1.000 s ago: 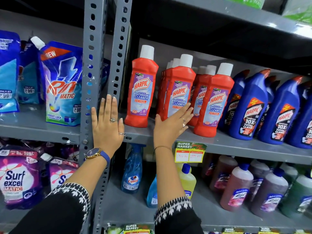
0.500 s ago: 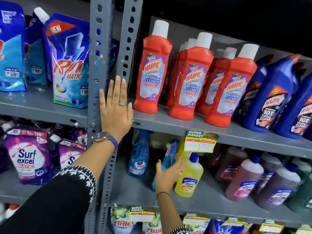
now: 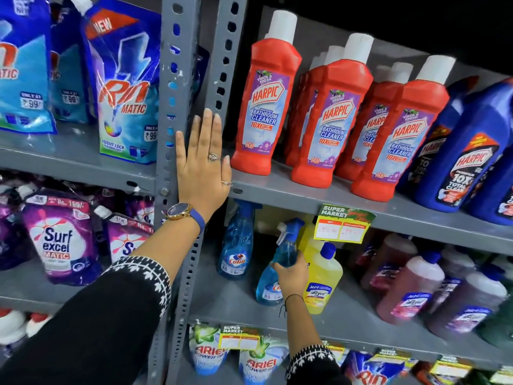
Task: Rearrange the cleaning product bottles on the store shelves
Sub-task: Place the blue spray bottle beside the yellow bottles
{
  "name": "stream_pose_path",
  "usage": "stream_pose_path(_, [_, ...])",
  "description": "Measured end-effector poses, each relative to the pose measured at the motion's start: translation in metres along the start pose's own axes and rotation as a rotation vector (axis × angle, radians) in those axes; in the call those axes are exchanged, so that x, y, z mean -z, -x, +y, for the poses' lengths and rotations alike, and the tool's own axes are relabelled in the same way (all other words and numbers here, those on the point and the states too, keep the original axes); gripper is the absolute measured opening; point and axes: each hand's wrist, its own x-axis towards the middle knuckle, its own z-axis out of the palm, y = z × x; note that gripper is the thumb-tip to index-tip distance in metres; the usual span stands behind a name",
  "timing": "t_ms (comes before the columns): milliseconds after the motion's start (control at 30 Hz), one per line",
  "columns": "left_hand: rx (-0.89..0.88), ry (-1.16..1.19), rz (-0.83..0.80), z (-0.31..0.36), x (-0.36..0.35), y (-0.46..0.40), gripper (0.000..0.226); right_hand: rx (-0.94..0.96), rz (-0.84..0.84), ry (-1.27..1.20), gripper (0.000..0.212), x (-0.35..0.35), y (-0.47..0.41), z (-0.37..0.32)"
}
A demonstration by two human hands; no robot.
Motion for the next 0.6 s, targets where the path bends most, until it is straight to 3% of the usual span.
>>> stream_pose_path(167, [-0.006,-0.001,0.008,0.0,-0.002,0.0,0.064,0.081,0.047,0.13,0.056,-0.008,0.015,-0.008])
stream_pose_path(600, [-0.004,-0.012,0.024,-0.003,-0.006,0.001,0.064,0.214,-0.116,0.213,0.057,-0.055,0.047,-0.047])
